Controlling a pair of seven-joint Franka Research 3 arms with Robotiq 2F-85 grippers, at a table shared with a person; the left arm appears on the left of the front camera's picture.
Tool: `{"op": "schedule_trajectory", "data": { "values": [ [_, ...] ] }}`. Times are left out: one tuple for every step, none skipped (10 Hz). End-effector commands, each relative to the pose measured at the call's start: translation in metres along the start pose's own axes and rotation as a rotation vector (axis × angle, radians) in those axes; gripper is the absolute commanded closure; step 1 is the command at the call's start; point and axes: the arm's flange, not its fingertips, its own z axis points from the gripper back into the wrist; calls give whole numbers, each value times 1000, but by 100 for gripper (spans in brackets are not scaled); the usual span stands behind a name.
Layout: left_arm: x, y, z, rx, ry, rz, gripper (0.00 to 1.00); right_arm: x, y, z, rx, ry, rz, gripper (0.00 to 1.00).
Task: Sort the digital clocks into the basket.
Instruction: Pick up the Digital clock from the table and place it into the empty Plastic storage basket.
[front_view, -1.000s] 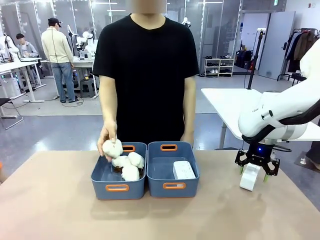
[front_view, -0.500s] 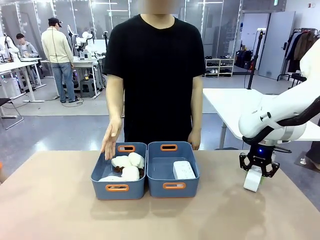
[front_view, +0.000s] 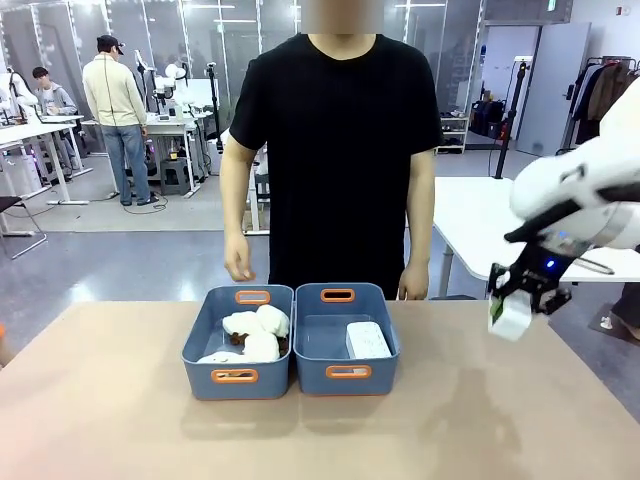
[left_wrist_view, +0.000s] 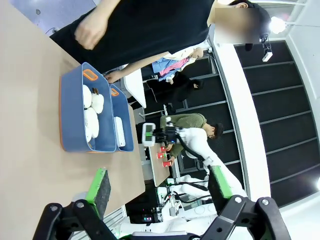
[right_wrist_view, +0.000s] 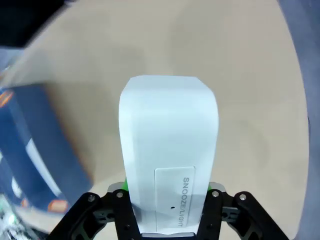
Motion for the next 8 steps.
{"op": "schedule_trajectory", "data": {
  "values": [
    [-2,-2,2,-5,14,-15,0,-26,-19,34,404,141,331,100],
    [-2,-2,2,-5,14,-15,0,-26,-7,30,387,125,320,100],
    [-2,-2,2,-5,14,-15,0,-32,18,27,414,132,356,100],
    [-2,-2,2,-5,14,-15,0,-40,49,25,437,112,389,100],
    [-2,-2,2,-5,14,-15,0,-48,87,21,465,89,410,100],
    [-2,-2,2,-5,14,-15,0,-61,129,14,461,90,431,100],
    [-2,-2,2,-5,14,-15,0,-76,172,3,431,79,441,100],
    [-2,-2,2,-5,14,-15,0,-81,203,-7,407,95,454,100]
  ]
}}
